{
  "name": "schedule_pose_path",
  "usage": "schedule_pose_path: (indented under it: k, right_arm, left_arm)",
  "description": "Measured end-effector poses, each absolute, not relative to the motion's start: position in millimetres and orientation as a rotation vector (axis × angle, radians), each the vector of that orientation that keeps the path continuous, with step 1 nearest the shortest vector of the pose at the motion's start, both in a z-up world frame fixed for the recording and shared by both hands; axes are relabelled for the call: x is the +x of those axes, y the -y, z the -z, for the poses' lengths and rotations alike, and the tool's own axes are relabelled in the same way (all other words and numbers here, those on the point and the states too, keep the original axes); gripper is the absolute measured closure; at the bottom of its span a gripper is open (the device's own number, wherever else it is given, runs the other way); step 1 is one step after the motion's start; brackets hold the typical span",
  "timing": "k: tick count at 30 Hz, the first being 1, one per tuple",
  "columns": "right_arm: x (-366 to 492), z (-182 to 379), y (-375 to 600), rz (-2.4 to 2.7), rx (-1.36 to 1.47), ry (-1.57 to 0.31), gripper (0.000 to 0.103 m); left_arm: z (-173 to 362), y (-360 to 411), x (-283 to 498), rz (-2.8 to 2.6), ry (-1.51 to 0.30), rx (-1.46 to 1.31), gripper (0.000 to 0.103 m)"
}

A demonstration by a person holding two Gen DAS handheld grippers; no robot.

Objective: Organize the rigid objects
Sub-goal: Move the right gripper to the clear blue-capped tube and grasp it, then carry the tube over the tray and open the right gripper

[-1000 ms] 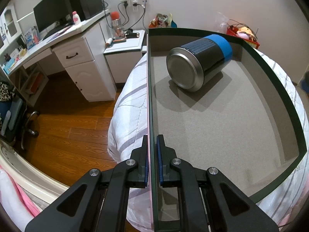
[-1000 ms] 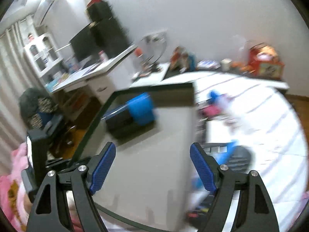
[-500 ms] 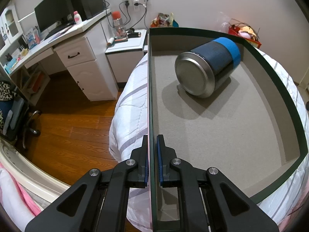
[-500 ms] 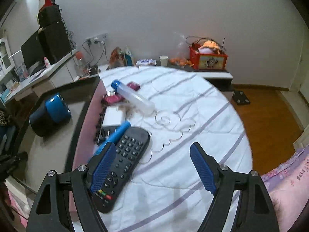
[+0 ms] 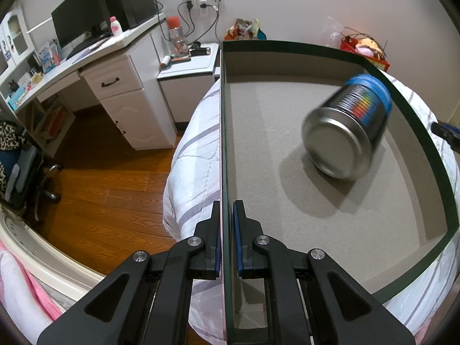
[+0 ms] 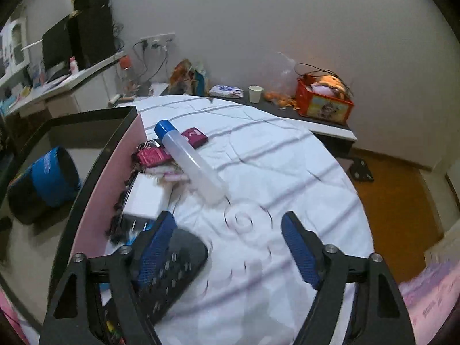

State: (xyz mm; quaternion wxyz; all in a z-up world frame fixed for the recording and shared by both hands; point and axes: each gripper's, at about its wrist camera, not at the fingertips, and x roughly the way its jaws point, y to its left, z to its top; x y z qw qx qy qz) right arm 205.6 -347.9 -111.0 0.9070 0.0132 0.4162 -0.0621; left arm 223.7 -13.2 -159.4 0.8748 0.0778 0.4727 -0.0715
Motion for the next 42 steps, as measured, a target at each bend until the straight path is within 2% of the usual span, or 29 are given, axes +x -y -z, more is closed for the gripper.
schedule_pose_path:
  k: [2,4,12,13,14,15,20,30,35,38,42]
  right_arm:
    - [220.4,118.9,347.4,0.104,0.003,-0.889,0.038]
    - [230.9,125.9,346.5,0.092,-0.031,-0.909,0.041]
    - [254.3,137.0,345.2,0.033,-0.11,-0.937,0.042]
    - [256.7,138.0,346.4,0.021,-0.106,-0.939,0.046]
    - [259.0,139.8,347.3,0.002,-0.1,-0.949,0.061]
    - [261.0,140.9,348.3,-0.016,-0.091,-0.959,0.064]
    - [254.9,140.3,351.9,-0.041,-0.057,-0.974,0.073]
    - [191.5,131.5,386.7,0.084,0.034,-1.019,0.074]
    - [149.1,136.5,386.3,0.057,0.061,-1.103,0.074]
    - [138.9,128.8,382.8,0.056,0.07,-1.075,0.074]
    - [159.5,133.7,382.5,0.091,0.034,-1.049,0.061]
  left_arm:
    - [159.4,14.8,224.6,0.147,-0.989,0.166,0.096]
    - [159.7,15.5,225.2,0.15,-0.989,0.17,0.096]
    - [159.4,20.8,221.6,0.141,-0.989,0.183,0.095]
    - [159.2,21.6,222.1,0.141,-0.989,0.183,0.095]
    - [159.2,21.9,221.7,0.14,-0.99,0.184,0.095]
    - [159.3,21.9,221.2,0.139,-0.99,0.184,0.095]
    - [158.0,23.7,223.2,0.136,-0.991,0.184,0.095]
    - [157.4,23.6,224.0,0.138,-0.992,0.183,0.095]
    - [157.3,23.7,223.5,0.137,-0.991,0.186,0.095]
    - [156.9,23.8,224.0,0.137,-0.99,0.186,0.095]
    - [155.6,23.7,225.0,0.141,-0.994,0.183,0.095]
